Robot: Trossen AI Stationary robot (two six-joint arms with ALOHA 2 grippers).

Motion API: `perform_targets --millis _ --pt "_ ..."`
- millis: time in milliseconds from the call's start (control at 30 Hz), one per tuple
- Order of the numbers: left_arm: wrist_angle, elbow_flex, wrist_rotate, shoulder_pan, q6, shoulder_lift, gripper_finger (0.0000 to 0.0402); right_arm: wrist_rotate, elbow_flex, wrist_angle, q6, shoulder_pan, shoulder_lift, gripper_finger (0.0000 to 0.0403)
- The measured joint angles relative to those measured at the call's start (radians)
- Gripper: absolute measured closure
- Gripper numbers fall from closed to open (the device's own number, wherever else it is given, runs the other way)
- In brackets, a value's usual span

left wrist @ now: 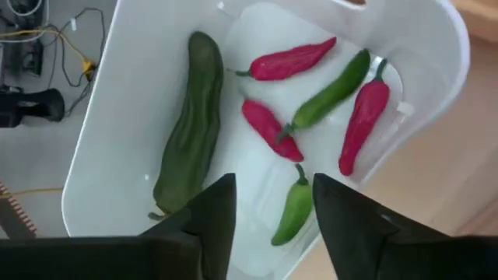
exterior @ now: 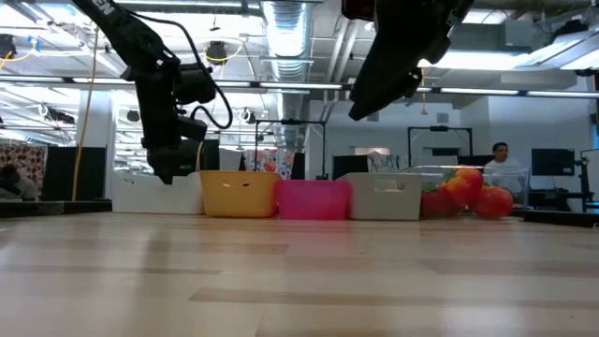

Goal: Sort produce into baskets
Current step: Put the green chili pepper into the white bin

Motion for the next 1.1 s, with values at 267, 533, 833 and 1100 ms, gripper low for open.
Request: perform_targets --millis 267,533,833,1100 --pt "-0.006 0.014 -0.008 0.0 -0.002 -0.053 0.0228 -0.074 0.0 -0.129 0.007 0.023 -0.001 0.0175" --pt "-0.008 0.042 0.054 -0.011 -0.061 -0.176 0.0227 -0.089 -0.003 -0.356 0.233 0.082 -0.001 0.0175" --pt "-0.005 0.043 0.296 -0.073 -0.094 -0.282 0.0227 -0.131 -0.051 -0.399 0.365 0.2 0.028 0.0188" --pt "-0.006 0.043 0.298 -0.145 -0.142 -0.301 0.0227 -0.148 -0.051 -0.438 0.378 0.282 0.096 0.0209"
